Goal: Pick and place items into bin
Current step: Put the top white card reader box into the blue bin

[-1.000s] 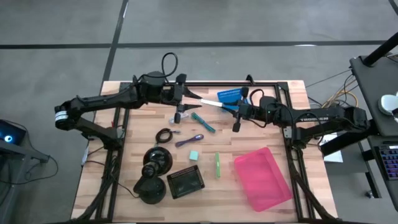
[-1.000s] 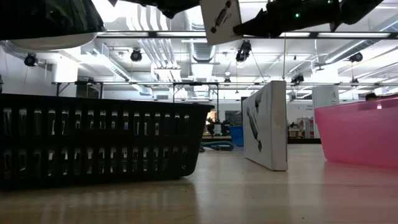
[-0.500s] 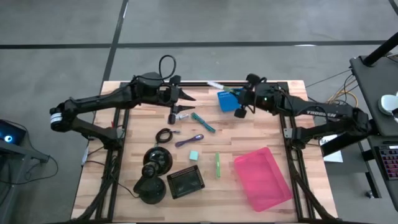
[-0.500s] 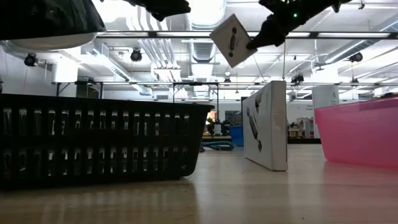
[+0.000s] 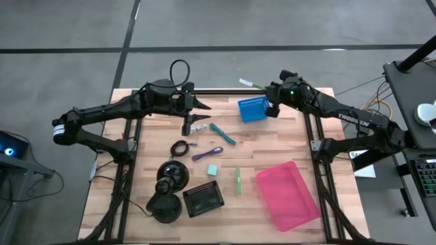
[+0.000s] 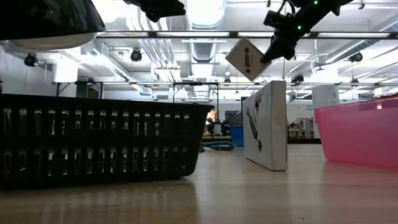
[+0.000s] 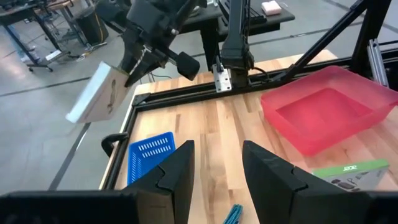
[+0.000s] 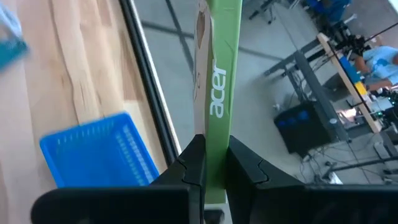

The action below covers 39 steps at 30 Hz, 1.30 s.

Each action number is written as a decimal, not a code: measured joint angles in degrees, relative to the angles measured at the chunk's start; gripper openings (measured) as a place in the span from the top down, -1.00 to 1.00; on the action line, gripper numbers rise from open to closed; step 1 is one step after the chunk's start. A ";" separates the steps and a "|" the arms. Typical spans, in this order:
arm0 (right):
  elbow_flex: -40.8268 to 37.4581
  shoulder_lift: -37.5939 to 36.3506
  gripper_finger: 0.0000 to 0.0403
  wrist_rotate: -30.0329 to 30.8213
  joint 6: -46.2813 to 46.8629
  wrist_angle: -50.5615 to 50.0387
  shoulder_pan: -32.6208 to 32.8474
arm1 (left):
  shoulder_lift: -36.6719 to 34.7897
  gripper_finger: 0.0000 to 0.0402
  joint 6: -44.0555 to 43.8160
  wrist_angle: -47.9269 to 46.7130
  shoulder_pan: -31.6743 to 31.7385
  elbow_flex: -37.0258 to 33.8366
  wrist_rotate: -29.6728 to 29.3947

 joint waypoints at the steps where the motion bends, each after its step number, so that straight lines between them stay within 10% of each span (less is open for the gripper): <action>1: 0.00 0.00 0.89 -0.06 -0.24 -0.64 -0.34 | 0.00 0.41 0.02 0.00 0.00 0.00 0.00; 39: 23.61 31.74 0.89 -3.03 -12.93 -34.64 -5.93 | 0.00 0.41 -0.13 -4.55 0.00 0.00 0.00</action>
